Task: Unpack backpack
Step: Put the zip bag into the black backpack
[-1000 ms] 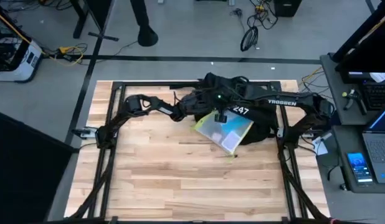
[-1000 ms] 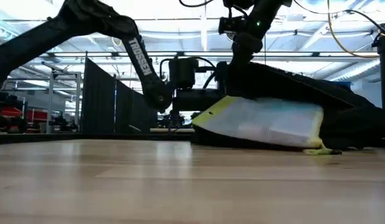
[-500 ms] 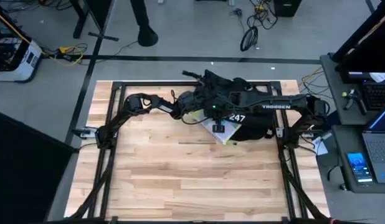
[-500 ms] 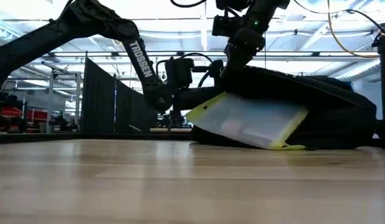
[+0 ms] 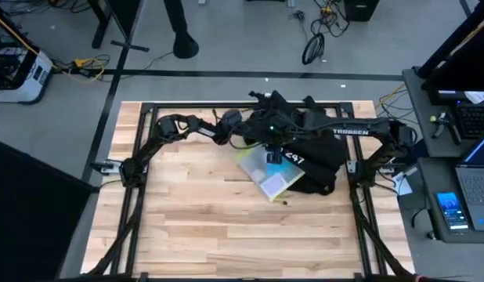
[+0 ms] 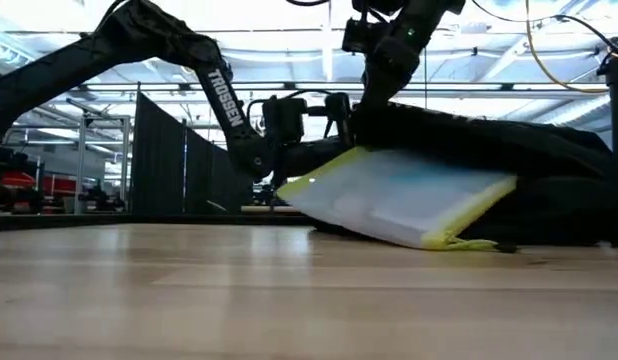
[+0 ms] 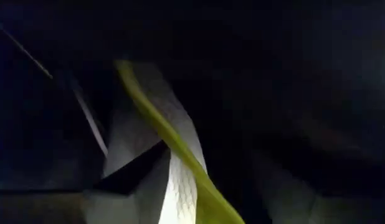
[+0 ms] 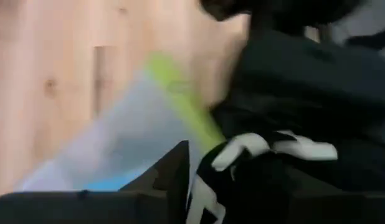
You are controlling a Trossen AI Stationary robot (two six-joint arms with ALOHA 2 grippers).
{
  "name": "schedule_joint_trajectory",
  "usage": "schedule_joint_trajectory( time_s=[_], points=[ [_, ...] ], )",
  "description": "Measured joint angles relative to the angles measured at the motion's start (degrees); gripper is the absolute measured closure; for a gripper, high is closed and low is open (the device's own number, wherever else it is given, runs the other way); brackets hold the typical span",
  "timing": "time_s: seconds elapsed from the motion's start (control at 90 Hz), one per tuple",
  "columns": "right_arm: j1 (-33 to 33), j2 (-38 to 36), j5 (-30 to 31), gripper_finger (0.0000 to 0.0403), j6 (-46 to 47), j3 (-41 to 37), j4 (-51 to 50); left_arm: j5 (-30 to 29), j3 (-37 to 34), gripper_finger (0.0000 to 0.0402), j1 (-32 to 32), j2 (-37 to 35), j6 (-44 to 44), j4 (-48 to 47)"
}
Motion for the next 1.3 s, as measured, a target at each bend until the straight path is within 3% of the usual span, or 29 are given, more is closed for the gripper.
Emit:
schedule_joint_trajectory(
  time_s=[0.133, 0.289, 0.356, 0.467, 0.589, 0.756, 0.911, 1.056, 1.167, 1.3],
  points=[
    [-2.00, -1.33, 0.41, 0.0265, 1.42, 0.07, -0.28, 11.29, 0.35, 0.0183, 0.44, 0.00, -2.81, 0.12],
    [-3.34, -2.05, 0.61, 0.0259, 0.93, 0.04, -0.48, 14.76, 1.14, 0.0182, 2.13, 0.00, -3.31, 0.10],
    [-3.83, -2.00, 0.78, 0.0259, 1.75, 0.04, -0.57, 13.55, 1.14, 0.0182, 2.75, 0.00, -3.96, 0.08],
    [-4.11, -2.04, 1.08, 0.0259, 3.91, 0.03, -0.31, 5.84, 1.07, 0.0182, 3.32, -1.44, -6.51, -0.82],
    [-4.34, -2.22, 2.43, 0.0259, 6.06, 0.11, -0.54, -0.27, 1.23, 0.0182, 3.70, -3.66, -2.17, -7.07],
    [-3.93, -2.11, 1.83, 0.0259, 7.15, -0.07, -2.37, 4.54, 2.08, 0.0182, 3.97, -7.07, 13.89, -23.28],
    [-3.93, -2.22, 1.37, 0.0259, 6.11, -0.04, -3.34, 2.04, 2.14, 0.0182, 3.43, -12.58, 31.95, -38.13],
    [-4.00, -2.22, 1.66, 0.0259, 3.81, -0.02, -3.34, -6.70, 3.80, 0.0182, 3.40, -18.66, 56.59, -57.25],
    [-4.44, -2.15, 1.82, 0.0259, 2.68, -0.04, -3.09, -18.21, 4.82, 0.0182, 2.40, -22.09, 77.69, -70.02],
    [-5.44, -2.17, 1.89, 0.0259, 2.43, -0.04, -3.11, -28.63, 5.29, 0.0182, 0.76, -24.92, 89.82, -76.71]
  ],
)
